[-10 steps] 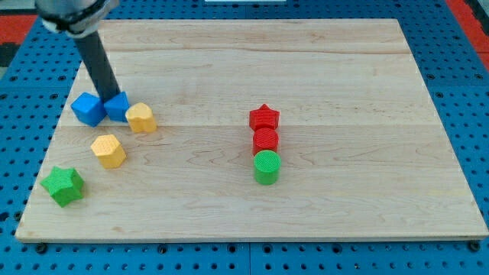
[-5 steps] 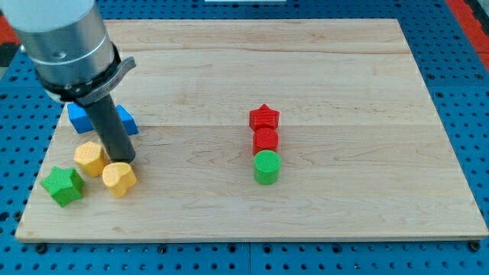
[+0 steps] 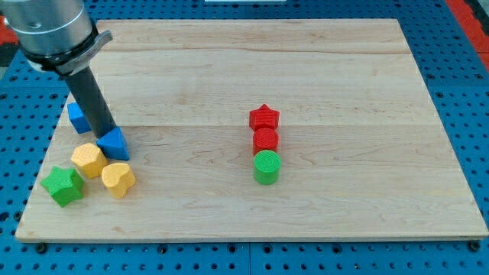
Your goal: Push the yellow blocks and blue blocks into the green star
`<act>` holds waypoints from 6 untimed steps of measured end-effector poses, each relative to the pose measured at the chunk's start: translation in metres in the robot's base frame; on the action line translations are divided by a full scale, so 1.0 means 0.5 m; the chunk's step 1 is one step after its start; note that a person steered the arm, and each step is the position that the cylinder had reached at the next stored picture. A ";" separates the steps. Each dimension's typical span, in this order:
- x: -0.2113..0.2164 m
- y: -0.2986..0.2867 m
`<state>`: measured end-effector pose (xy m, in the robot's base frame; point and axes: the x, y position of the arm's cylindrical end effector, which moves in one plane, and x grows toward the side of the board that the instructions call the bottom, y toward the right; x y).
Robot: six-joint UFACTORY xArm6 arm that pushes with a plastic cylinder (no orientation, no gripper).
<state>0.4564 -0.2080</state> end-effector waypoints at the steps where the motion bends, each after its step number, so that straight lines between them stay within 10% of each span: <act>1: -0.200 0.010; 2: -0.183 -0.116; 4: -0.032 0.000; 6: -0.199 0.460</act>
